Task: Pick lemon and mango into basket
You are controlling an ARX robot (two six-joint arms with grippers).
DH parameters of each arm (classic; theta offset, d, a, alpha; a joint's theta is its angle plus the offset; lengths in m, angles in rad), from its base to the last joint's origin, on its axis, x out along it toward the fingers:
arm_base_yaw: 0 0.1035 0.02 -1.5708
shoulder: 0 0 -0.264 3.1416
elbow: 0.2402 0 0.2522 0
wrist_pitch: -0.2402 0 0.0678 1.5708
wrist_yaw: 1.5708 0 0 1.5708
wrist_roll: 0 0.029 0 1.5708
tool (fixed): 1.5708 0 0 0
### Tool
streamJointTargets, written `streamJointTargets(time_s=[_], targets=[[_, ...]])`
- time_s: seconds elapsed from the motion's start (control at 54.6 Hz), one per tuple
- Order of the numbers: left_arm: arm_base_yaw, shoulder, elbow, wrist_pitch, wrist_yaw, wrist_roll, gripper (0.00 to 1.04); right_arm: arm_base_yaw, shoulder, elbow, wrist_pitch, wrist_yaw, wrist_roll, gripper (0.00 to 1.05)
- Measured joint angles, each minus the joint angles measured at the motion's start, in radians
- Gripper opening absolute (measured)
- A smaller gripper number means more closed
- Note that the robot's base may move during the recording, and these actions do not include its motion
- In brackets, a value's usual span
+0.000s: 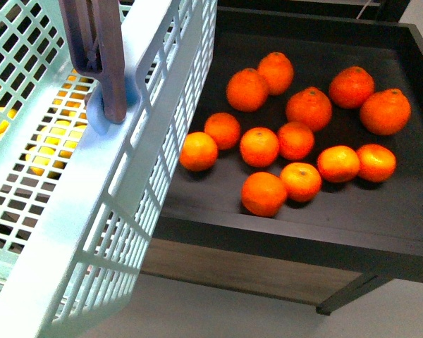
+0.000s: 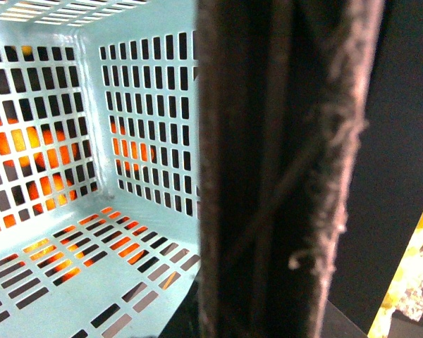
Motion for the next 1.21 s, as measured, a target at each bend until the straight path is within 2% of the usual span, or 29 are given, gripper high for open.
streamJointTargets(time_s=[1.208], targets=[[0.000, -0.001, 0.001, 0.000, 0.001, 0.000, 0.05, -0.001, -0.001, 0.000, 0.001, 0.002, 0.000, 0.96]])
